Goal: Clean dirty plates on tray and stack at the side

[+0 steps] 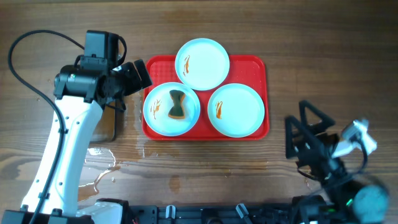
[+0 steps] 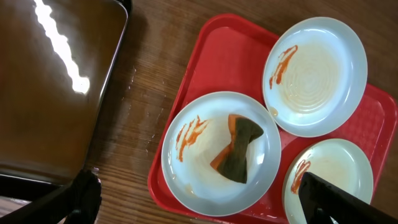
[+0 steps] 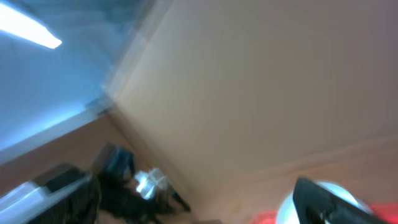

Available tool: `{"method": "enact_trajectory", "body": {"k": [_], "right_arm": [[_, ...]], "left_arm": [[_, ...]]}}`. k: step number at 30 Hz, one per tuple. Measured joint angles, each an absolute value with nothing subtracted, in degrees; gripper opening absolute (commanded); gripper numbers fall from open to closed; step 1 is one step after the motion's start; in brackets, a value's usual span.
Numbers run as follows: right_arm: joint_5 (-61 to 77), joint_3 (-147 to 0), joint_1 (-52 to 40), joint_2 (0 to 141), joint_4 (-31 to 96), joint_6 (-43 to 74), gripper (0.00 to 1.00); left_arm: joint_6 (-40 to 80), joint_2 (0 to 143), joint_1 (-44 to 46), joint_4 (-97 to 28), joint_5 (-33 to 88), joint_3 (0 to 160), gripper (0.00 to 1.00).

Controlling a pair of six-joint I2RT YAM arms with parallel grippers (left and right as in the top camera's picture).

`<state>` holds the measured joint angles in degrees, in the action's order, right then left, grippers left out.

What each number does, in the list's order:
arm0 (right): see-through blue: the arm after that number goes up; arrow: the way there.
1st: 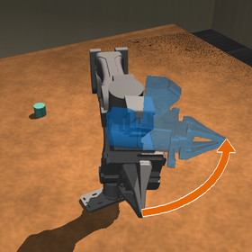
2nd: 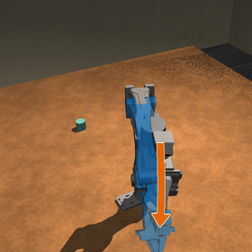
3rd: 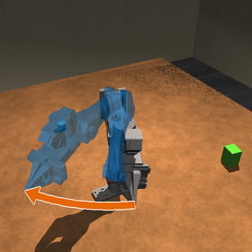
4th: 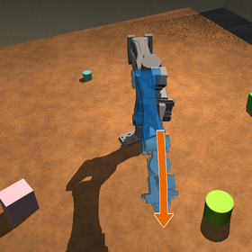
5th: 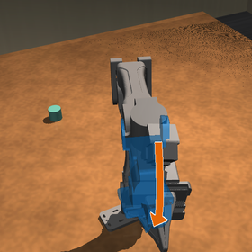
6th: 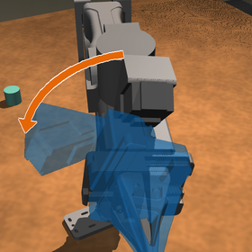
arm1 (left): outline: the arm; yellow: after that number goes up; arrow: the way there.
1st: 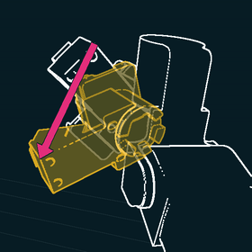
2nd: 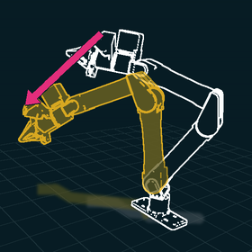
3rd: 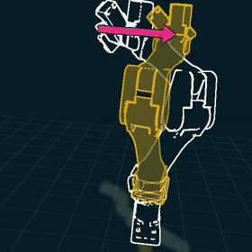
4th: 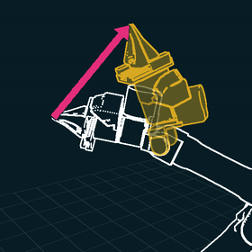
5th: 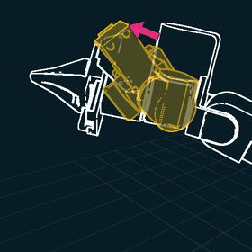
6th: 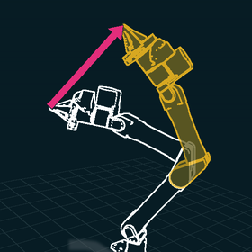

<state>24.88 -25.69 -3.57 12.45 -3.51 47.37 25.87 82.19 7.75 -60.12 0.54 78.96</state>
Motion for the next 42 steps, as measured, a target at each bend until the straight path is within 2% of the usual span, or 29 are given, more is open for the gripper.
{"method": "enact_trajectory", "body": {"k": [6, 8, 11, 16, 18, 19, 20, 22, 23, 24, 25, 33, 37, 42], "right_arm": [[28.9, -71.6, -4.4, 50.7, 47.2, 14.9, 1.0], [28.9, -82.7, -6.8, 64.3, 58.7, 7.7, 1.0], [28.8, -91.2, -10.8, 78.5, 66.1, 4.5, 1.0], [32.0, -93.3, -14.0, 92.2, 60.2, 10.9, 0.96], [32.5, -93.6, -14.2, 95.5, 59.3, 12.7, 0.8], [32.6, -93.8, -14.6, 97.6, 59.0, 13.3, 0.78], [32.1, -93.9, -15.7, 100.5, 59.1, 13.7, 0.79], [28.9, -93.9, -18.4, 103.8, 59.1, 14.5, 0.99], [26.3, -93.9, -20.4, 105.5, 59.0, 15.6, 0.99], [23.7, -93.9, -22.3, 107.1, 58.6, 17.1, 0.91], [21.7, -93.9, -24.4, 108.9, 57.7, 18.3, 0.58], [17.9, -93.9, -27.8, 112.2, 53.5, 19.8, 0.59], [17.9, -93.9, -30.2, 115.1, 52.6, 11.9, 0.51], [15.5, -93.8, -31.4, 117.2, 50.3, 10.6, 0.49]], "left_arm": [[25.9, 82.2, 7.7, -60.1, 1.1, 78.9, 1.0], [25.9, 82.2, 7.7, -60.1, 2.1, 78.9, 1.0], [25.9, 82.3, 7.7, -60.2, 3.1, 78.9, 1.0], [25.9, 82.3, 7.7, -61.2, 3.6, 78.9, 1.0], [26.0, 82.3, 7.7, -61.6, 3.6, 78.9, 1.0], [26.0, 82.3, 7.7, -62.2, 3.6, 78.9, 1.0], [26.0, 82.3, 7.7, -62.5, 3.8, 78.9, 1.0], [26.0, 82.3, 7.7, -62.6, 3.8, 78.9, 1.0], [26.0, 82.3, 7.7, -62.6, 3.9, 78.9, 1.0], [26.0, 82.3, 7.7, -62.6, 4.0, 78.9, 1.0], [26.0, 82.3, 7.7, -62.6, 4.0, 78.9, 1.0], [26.0, 82.3, 7.7, -62.6, 4.0, 78.9, 1.0], [26.0, 82.3, 7.7, -62.6, 4.0, 78.9, 1.0], [26.0, 82.3, 7.7, -62.6, 4.0, 78.9, 1.0]]}}
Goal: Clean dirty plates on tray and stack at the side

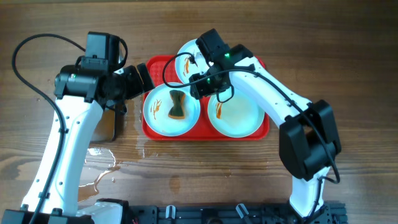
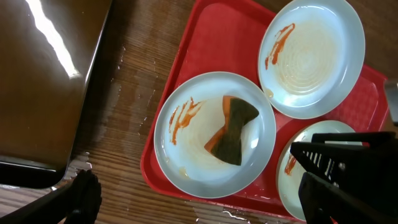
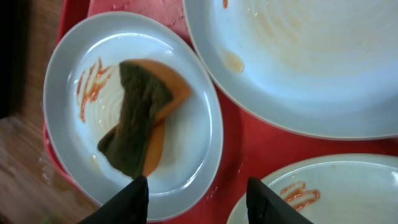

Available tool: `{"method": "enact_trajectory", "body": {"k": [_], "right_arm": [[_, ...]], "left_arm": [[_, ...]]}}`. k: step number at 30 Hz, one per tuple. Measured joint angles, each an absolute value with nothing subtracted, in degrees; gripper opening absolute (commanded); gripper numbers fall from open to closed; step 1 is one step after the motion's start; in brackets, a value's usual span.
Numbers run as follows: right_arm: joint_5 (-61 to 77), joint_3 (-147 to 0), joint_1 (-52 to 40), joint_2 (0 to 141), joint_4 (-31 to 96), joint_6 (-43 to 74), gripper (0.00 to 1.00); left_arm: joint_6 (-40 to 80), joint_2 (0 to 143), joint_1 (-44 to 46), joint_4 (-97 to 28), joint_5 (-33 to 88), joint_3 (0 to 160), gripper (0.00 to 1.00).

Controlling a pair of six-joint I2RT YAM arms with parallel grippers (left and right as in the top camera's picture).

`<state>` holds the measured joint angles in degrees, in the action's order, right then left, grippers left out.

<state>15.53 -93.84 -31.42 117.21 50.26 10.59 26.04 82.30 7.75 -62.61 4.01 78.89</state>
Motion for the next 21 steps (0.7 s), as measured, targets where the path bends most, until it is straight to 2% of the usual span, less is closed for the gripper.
{"method": "enact_trajectory", "body": {"k": [2, 8, 12, 17, 21], "right_arm": [[14.7, -93.8, -31.3, 118.7, 48.6, 10.4, 0.34], [13.9, -93.6, -31.3, 122.1, 47.2, 10.6, 0.41], [13.8, -93.5, -31.3, 123.5, 47.2, 10.6, 0.42], [13.8, -93.5, -31.3, 125.2, 46.9, 10.6, 0.39], [13.8, -93.5, -31.3, 126.4, 46.6, 10.6, 0.3]], "left_arm": [[26.0, 82.3, 7.7, -62.7, 4.0, 78.9, 1.0], [26.0, 82.3, 7.7, -62.7, 4.0, 78.9, 1.0], [26.0, 82.3, 7.7, -62.6, 4.0, 78.9, 1.0], [26.0, 82.3, 7.7, -62.6, 4.0, 78.9, 1.0], [26.0, 82.3, 7.7, -62.7, 4.0, 78.9, 1.0]]}}
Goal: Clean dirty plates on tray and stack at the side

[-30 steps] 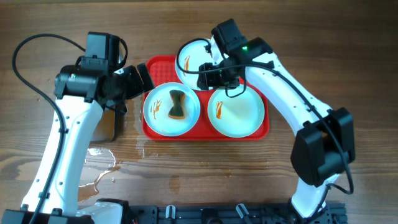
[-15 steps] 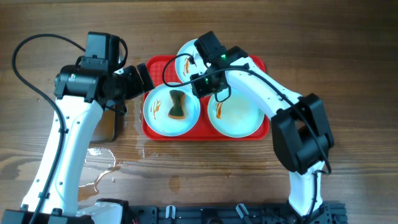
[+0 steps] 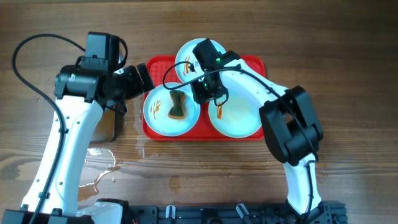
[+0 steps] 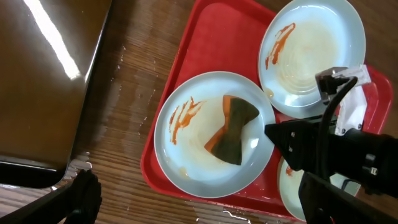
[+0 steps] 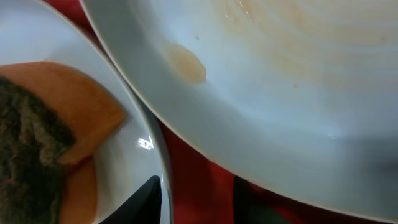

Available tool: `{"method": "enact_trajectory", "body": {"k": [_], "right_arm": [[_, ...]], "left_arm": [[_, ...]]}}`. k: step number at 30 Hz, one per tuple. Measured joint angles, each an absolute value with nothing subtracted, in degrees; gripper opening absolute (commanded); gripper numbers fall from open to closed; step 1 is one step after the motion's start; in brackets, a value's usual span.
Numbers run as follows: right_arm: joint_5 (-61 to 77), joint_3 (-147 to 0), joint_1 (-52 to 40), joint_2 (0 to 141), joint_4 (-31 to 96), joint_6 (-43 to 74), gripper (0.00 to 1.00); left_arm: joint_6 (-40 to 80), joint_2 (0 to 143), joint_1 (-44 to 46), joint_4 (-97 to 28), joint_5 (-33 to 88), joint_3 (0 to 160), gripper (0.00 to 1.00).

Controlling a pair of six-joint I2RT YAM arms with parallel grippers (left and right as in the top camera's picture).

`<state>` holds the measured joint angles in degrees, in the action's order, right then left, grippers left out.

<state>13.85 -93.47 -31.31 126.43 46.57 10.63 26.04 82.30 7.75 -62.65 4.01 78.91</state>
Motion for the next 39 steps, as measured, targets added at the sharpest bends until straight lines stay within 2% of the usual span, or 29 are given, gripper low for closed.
{"method": "enact_trajectory", "body": {"k": [4, 5, 8, 16, 18, 20, 23, 26, 39], "right_arm": [[13.9, -93.5, -31.3, 126.5, 46.6, 10.6, 0.23], [13.9, -93.5, -31.4, 126.6, 46.6, 10.6, 0.16], [13.8, -93.5, -31.4, 126.7, 46.2, 10.7, 0.08], [13.9, -93.5, -31.4, 126.9, 45.7, 10.6, 0.07], [13.9, -93.5, -31.4, 126.9, 45.6, 10.7, 0.07], [13.9, -93.5, -31.4, 126.9, 45.3, 11.1, 0.07], [13.9, -93.5, -31.4, 126.9, 45.1, 11.3, 0.07], [13.9, -93.5, -31.4, 126.9, 45.1, 11.5, 0.07], [13.9, -93.5, -31.4, 126.9, 45.1, 11.7, 0.07]], "left_arm": [[26.0, 82.3, 7.7, -62.7, 4.0, 78.9, 1.0], [26.0, 82.3, 7.7, -62.7, 4.0, 78.9, 1.0], [26.0, 82.3, 7.7, -62.7, 4.0, 78.9, 1.0], [26.0, 83.1, 8.2, -62.6, 4.8, 78.4, 0.99], [26.0, 84.1, 9.3, -62.4, 5.7, 76.0, 0.86], [26.1, 85.6, 10.3, -62.0, 6.5, 73.5, 0.8], [26.0, 88.7, 12.4, -59.0, 8.3, 68.3, 0.65], [26.1, 90.7, 13.3, -55.0, 11.0, 65.5, 0.55], [26.2, 99.4, 17.7, -38.8, 15.4, 64.6, 0.59]]}}
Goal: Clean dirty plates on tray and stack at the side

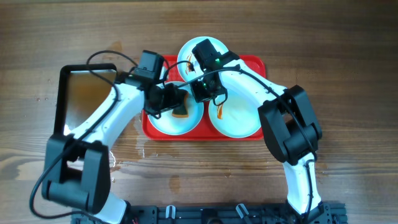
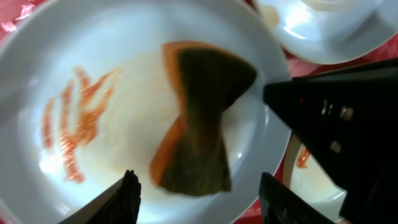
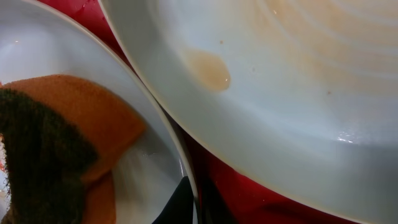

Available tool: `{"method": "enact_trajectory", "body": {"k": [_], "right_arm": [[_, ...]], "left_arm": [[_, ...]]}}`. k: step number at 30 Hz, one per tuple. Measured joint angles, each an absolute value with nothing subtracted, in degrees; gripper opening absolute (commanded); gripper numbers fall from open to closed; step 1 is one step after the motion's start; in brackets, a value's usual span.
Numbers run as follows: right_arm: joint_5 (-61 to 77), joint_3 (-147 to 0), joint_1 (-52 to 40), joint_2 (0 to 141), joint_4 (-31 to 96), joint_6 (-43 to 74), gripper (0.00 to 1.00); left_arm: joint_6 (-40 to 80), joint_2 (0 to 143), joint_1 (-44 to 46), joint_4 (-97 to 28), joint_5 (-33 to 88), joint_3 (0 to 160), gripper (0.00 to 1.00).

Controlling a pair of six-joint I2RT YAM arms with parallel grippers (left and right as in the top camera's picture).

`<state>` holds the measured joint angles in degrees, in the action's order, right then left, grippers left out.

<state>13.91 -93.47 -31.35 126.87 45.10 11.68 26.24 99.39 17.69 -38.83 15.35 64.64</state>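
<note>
Three white plates smeared with red sauce lie on a red tray [image 1: 258, 65]. The front-left plate [image 1: 158, 118] carries an orange and dark green sponge [image 2: 202, 124], whose edge also shows in the right wrist view [image 3: 50, 137]. My left gripper [image 2: 205, 199] hangs low over this plate, open, its fingers either side of the sponge's near end. My right gripper [image 3: 189, 199] is shut on that plate's right rim, next to the back plate [image 3: 280, 81]. The front-right plate [image 1: 239, 115] lies untouched.
A dark, black-rimmed pan [image 1: 87, 99] sits left of the tray. Spilled water [image 1: 106, 158] lies on the wood in front of it. Both arms cross above the tray's middle.
My left gripper was left of the tray, high above it; now it is low over the sponge plate, straddling the sponge. My right gripper's fingers, then apart at the plate's rim, are now shut on it.
At first my right arm was at the front right, far from the tray, and my left gripper hung by the tray's left edge. Then the right gripper was open over the plates, then low at the sponge plate's rim. Now it grips that rim and the left is over the sponge.
</note>
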Motion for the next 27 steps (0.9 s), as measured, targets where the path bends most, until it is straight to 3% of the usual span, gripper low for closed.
{"method": "enact_trajectory", "body": {"k": [9, 18, 22, 26, 27], "right_arm": [[13.9, -93.5, -31.4, 126.9, 45.1, 12.1, 0.07], [14.1, -93.5, -31.3, 126.9, 45.1, 12.3, 0.07], [14.1, -93.5, -31.3, 126.9, 45.1, 12.3, 0.07], [14.1, -93.5, -31.3, 126.9, 45.1, 12.3, 0.07], [14.1, -93.5, -31.3, 126.9, 45.1, 12.3, 0.07]], "left_arm": [[26.2, 104.6, 19.1, -32.3, 14.8, 64.6, 0.59], [26.2, 105.0, 19.1, -28.6, 11.3, 64.6, 0.52], [26.0, 106.5, 19.1, -28.6, 10.4, 64.6, 0.39], [26.0, 107.8, 19.1, -28.3, 10.4, 64.6, 0.34], [26.0, 107.8, 19.1, -28.3, 10.4, 64.6, 0.14]]}}
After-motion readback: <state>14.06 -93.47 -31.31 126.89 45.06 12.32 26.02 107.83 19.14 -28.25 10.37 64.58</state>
